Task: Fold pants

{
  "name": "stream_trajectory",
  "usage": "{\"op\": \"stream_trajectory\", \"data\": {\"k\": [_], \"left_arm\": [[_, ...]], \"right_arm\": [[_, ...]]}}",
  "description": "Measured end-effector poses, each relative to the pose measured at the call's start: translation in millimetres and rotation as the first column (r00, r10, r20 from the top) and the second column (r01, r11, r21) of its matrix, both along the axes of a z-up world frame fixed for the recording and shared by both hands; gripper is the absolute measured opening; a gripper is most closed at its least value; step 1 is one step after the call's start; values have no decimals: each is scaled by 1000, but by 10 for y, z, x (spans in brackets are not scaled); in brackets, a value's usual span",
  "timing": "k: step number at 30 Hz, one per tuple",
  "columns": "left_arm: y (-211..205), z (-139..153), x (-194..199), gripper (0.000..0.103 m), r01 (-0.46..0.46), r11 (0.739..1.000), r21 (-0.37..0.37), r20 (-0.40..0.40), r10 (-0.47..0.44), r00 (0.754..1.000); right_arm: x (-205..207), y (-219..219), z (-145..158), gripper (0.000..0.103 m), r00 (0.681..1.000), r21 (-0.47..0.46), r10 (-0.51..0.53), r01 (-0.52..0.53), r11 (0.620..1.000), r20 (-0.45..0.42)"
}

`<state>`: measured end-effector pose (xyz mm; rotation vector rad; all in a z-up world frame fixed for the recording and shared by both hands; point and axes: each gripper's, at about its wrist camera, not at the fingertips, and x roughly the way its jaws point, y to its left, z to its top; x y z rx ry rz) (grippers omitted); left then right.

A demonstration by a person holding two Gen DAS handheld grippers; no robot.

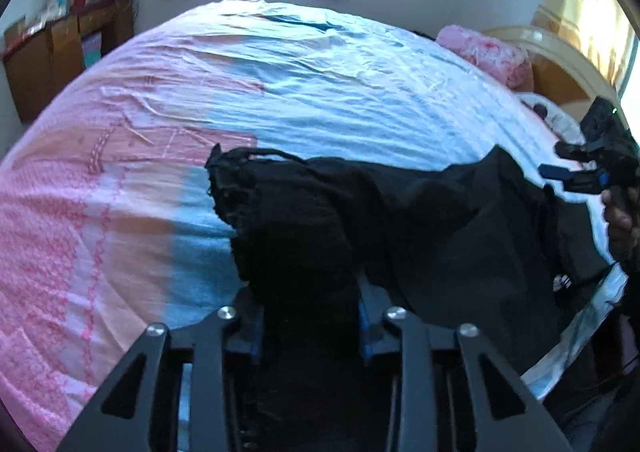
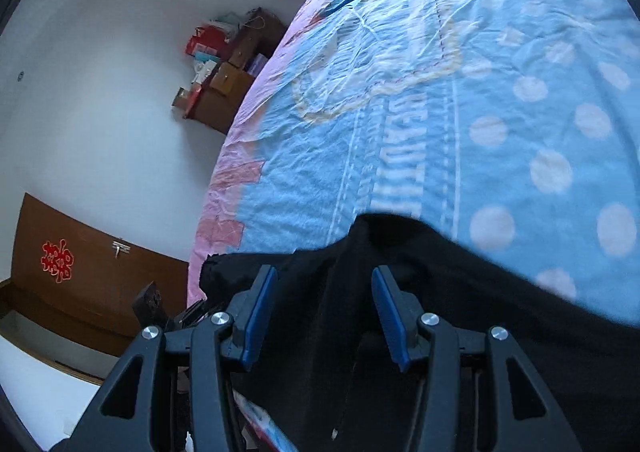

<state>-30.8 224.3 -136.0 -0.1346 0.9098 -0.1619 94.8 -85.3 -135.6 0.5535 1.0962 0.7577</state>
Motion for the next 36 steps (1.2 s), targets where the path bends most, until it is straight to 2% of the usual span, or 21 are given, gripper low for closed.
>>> {"op": "stream_trajectory", "data": {"k": [2, 4, 8, 12, 18, 24, 28, 32, 36], "left_arm": [[81, 12, -4, 29, -26, 999, -46, -3, 26, 1000], [98, 104, -57, 23, -38, 998, -56, 29, 40, 999], [72, 284, -214, 21, -35, 996, -83, 83, 42, 996], [39, 422, -315, 20, -47, 993, -113, 97, 58, 994], [-288, 931, -432, 18, 9, 989, -146, 171, 16, 985], [-1020, 1478, -368, 17, 146, 980, -133, 246, -110, 963], [-1688, 1696, -222, 17, 283, 952, -119, 284, -240, 928], [-2334, 1719, -56, 17, 388, 917, -96, 266, -352, 897], [-3027, 1521, 60, 17, 480, 876, -49, 211, -461, 862]], "right_arm": [[-117, 44, -23, 51, 1000, 0, 16, -16, 1000, 2], [-271, 56, -6, 51, 999, 0, 35, -35, 999, 24], [-552, -7, 4, 51, 997, 0, 52, -52, 999, 63], [-723, -161, -107, 51, 998, -8, 25, -24, 1000, 56], [-831, -486, -188, 51, 998, 28, -59, 58, 998, 38], [-1000, -861, -59, 51, 983, 73, -163, 157, 985, 81], [-1123, -1185, 30, 51, 960, 96, -262, 253, 963, 99], [-1267, -1578, 64, 51, 918, 109, -387, 377, 920, 87], [-1483, -2050, 37, 51, 854, 130, -516, 506, 853, 65]]}}
